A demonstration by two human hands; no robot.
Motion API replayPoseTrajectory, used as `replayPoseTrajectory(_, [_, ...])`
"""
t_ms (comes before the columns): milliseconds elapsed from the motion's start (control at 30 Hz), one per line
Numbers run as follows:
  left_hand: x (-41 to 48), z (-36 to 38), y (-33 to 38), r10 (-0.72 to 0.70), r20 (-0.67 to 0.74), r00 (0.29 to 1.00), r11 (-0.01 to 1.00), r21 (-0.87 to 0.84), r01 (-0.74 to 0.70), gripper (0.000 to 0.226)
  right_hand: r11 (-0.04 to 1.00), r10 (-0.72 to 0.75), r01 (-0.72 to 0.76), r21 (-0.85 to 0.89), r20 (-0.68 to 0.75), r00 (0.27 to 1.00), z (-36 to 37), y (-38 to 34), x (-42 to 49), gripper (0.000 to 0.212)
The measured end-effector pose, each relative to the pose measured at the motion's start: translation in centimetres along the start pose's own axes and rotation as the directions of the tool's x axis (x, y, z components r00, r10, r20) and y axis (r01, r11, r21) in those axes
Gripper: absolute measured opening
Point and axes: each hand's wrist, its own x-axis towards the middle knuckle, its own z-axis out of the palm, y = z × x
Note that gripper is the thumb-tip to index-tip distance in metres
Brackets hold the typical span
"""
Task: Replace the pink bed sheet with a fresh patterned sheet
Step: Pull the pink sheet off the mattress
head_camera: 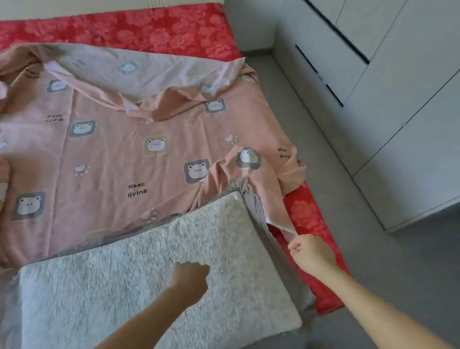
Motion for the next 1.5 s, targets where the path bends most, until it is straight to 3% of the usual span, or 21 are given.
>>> replayPoseTrajectory(133, [2.5,-4.4,7.3,-0.146,-0.088,0.985,0.971,-0.202,0.126,0.024,0.985,-0.058,0.062,0.163,-0.027,0.998,-4.8,5.3,0.0,0.028])
replayPoseTrajectory(200, [4.2,-6.0,11.4,-0.295,-0.053,0.954,0.861,-0.448,0.241,0.027,0.975,-0.083,0.091,0.202,-0.048,0.995,-6.8,8.2,0.0,0.021])
replayPoseTrajectory(300, [7.2,-7.1,18.4,-0.503,0.079,0.861,0.411,-0.854,0.318,0.038,0.954,-0.138,0.149,0.262,-0.061,0.989,-10.2,13.3,0.6,0.016])
replayPoseTrajectory(367, [8.7,-7.2,22.0,-0.581,0.174,0.795,0.142,-0.940,0.309,0.037,0.944,-0.188,0.198,0.265,-0.064,0.980,-12.3,16.0,1.2,0.015])
replayPoseTrajectory(567, [13.5,-5.0,27.2,-0.601,0.434,0.671,-0.383,-0.893,0.235,0.040,0.927,-0.248,0.251,0.279,-0.044,0.968,-17.3,20.9,3.0,0.017])
replayPoseTrajectory(667, [16.6,-4.0,28.2,-0.533,0.505,0.679,-0.518,-0.829,0.209,0.046,0.918,-0.294,0.284,0.278,-0.005,0.956,-18.8,21.7,5.5,0.017])
replayPoseTrajectory(867, [24.1,-1.1,27.9,-0.452,0.658,0.602,-0.716,-0.670,0.195,0.069,0.885,-0.431,0.397,0.241,0.104,0.897,-20.5,21.0,13.6,0.015])
replayPoseTrajectory(900, [24.1,-2.2,28.5,-0.450,0.663,0.598,-0.726,-0.661,0.187,0.067,0.878,-0.450,0.413,0.242,0.121,0.885,-20.6,20.8,14.6,0.015])
replayPoseTrajectory(967, [24.7,-4.9,29.6,-0.564,0.659,0.497,-0.687,-0.709,0.160,0.055,0.868,-0.478,0.436,0.237,0.169,0.862,-21.4,20.2,17.7,0.016])
replayPoseTrajectory(1067, [26.1,-9.3,29.8,-0.788,0.585,0.191,-0.551,-0.809,0.203,0.040,0.859,-0.504,0.452,0.241,0.242,0.829,-23.3,18.7,23.8,0.017])
replayPoseTrajectory(1100, [26.1,-10.8,29.3,-0.852,0.506,0.133,-0.467,-0.850,0.244,0.032,0.864,-0.499,0.450,0.227,0.266,0.824,-24.0,18.2,25.3,0.020])
replayPoseTrajectory(1167, [27.3,-16.6,27.0,-0.937,0.341,0.081,-0.314,-0.919,0.240,0.024,0.853,-0.521,0.489,0.181,0.297,0.800,-26.7,16.4,29.8,0.028])
replayPoseTrajectory(1200, [27.0,-18.9,26.0,-0.961,0.263,0.091,-0.236,-0.943,0.234,0.024,0.853,-0.521,0.496,0.162,0.310,0.795,-27.0,16.3,30.3,0.029])
replayPoseTrajectory(1333, [29.5,-35.0,18.4,-0.998,-0.061,0.000,0.060,-0.980,0.188,0.020,0.826,-0.563,0.546,0.141,0.250,0.788,-31.9,12.0,37.0,0.020])
replayPoseTrajectory(1500, [31.2,-48.4,12.1,-0.992,-0.122,-0.036,0.116,-0.985,0.126,0.021,0.739,-0.649,0.592,0.321,0.104,0.754,-38.7,3.7,41.7,0.032])
